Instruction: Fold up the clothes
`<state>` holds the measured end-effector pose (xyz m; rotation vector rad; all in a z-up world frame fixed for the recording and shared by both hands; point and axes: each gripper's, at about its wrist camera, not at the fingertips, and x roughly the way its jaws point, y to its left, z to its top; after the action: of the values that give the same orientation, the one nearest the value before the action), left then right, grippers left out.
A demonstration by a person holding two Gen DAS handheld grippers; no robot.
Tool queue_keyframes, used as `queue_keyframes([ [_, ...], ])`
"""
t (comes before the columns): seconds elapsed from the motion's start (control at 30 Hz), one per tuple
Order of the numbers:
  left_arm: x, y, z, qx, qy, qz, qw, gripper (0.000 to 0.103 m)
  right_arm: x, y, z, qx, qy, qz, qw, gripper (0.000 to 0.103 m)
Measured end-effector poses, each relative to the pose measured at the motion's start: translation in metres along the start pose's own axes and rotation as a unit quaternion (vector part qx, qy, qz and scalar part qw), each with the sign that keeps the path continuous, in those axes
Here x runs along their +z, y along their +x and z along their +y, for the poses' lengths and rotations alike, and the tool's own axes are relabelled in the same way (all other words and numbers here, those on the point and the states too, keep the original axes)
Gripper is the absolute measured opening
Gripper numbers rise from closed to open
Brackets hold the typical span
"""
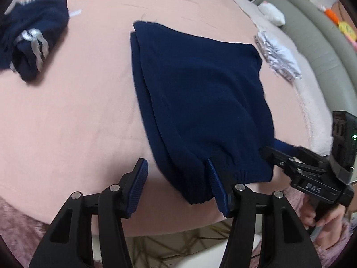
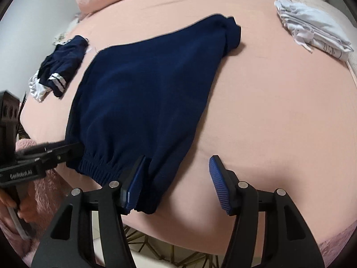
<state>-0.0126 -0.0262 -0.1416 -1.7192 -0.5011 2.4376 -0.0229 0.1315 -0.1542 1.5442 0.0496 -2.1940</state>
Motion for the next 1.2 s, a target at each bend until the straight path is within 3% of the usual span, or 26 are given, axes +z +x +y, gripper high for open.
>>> queue_keyframes([
  [0.03, -0.002, 0.000, 0.001, -0.002, -0.003, -0.001, 1.0000, 0.060, -0.001, -0.003, 0.000, -0.004, 0.000, 0.000, 1.000, 0.065],
  [0.13, -0.005, 0.007, 0.014, -0.060, -0.042, 0.008, 0.9973, 0.058, -0.003, -0.009, -0.003, 0.001, 0.009, -0.007, 1.000, 0.066],
  [0.23, -0.010, 0.013, 0.010, -0.069, -0.042, 0.002, 0.9967, 0.058, -0.003, 0.002, 0.000, 0.032, 0.005, -0.004, 0.999, 0.068],
  [0.33, -0.002, 0.017, 0.005, -0.082, -0.042, -0.001, 0.9957, 0.033, -0.005, 0.008, 0.012, 0.049, -0.022, 0.001, 0.999, 0.043],
  [0.37, 0.000, 0.016, 0.004, -0.084, -0.043, -0.001, 0.9955, 0.029, -0.004, 0.009, 0.016, 0.052, -0.030, 0.002, 0.998, 0.028],
  [0.43, -0.001, 0.014, 0.004, -0.079, -0.043, -0.001, 0.9959, 0.026, -0.006, 0.008, 0.019, 0.057, -0.034, 0.003, 0.998, 0.027],
  [0.6, -0.009, 0.005, 0.010, -0.099, -0.063, 0.016, 0.9930, 0.029, -0.019, -0.004, 0.011, 0.099, -0.005, 0.019, 0.995, 0.024],
  [0.63, -0.012, 0.003, 0.015, -0.106, -0.070, 0.021, 0.9917, 0.037, -0.024, -0.005, 0.012, 0.101, -0.006, 0.025, 0.995, 0.027],
  [0.67, -0.017, 0.003, 0.021, -0.125, -0.085, 0.028, 0.9882, 0.052, -0.029, -0.005, 0.011, 0.100, -0.005, 0.032, 0.994, 0.037],
  [0.7, -0.023, 0.004, 0.030, -0.150, -0.104, 0.036, 0.9825, 0.054, -0.031, -0.002, 0.009, 0.093, 0.001, 0.039, 0.995, 0.041],
  [0.8, -0.025, 0.009, 0.030, -0.161, -0.106, 0.040, 0.9804, 0.052, -0.033, 0.002, 0.000, 0.116, 0.022, 0.043, 0.992, 0.042],
  [0.87, -0.025, 0.010, 0.019, -0.146, -0.086, 0.039, 0.9848, 0.040, -0.031, 0.005, 0.000, 0.134, 0.025, 0.048, 0.989, 0.043],
  [0.9, -0.025, 0.011, 0.016, -0.139, -0.080, 0.038, 0.9862, 0.040, -0.033, 0.006, 0.003, 0.140, 0.018, 0.051, 0.989, 0.042],
  [0.97, -0.030, 0.004, 0.023, -0.138, -0.082, 0.036, 0.9864, 0.031, -0.038, 0.008, 0.010, 0.143, 0.006, 0.054, 0.988, 0.028],
  [1.03, -0.035, -0.004, 0.032, -0.140, -0.087, 0.040, 0.9855, 0.029, -0.042, 0.004, 0.015, 0.136, -0.002, 0.049, 0.989, 0.024],
  [1.2, -0.043, -0.016, 0.041, -0.169, -0.114, 0.062, 0.9770, 0.028, -0.048, -0.015, 0.015, 0.184, 0.016, 0.052, 0.981, 0.022],
])
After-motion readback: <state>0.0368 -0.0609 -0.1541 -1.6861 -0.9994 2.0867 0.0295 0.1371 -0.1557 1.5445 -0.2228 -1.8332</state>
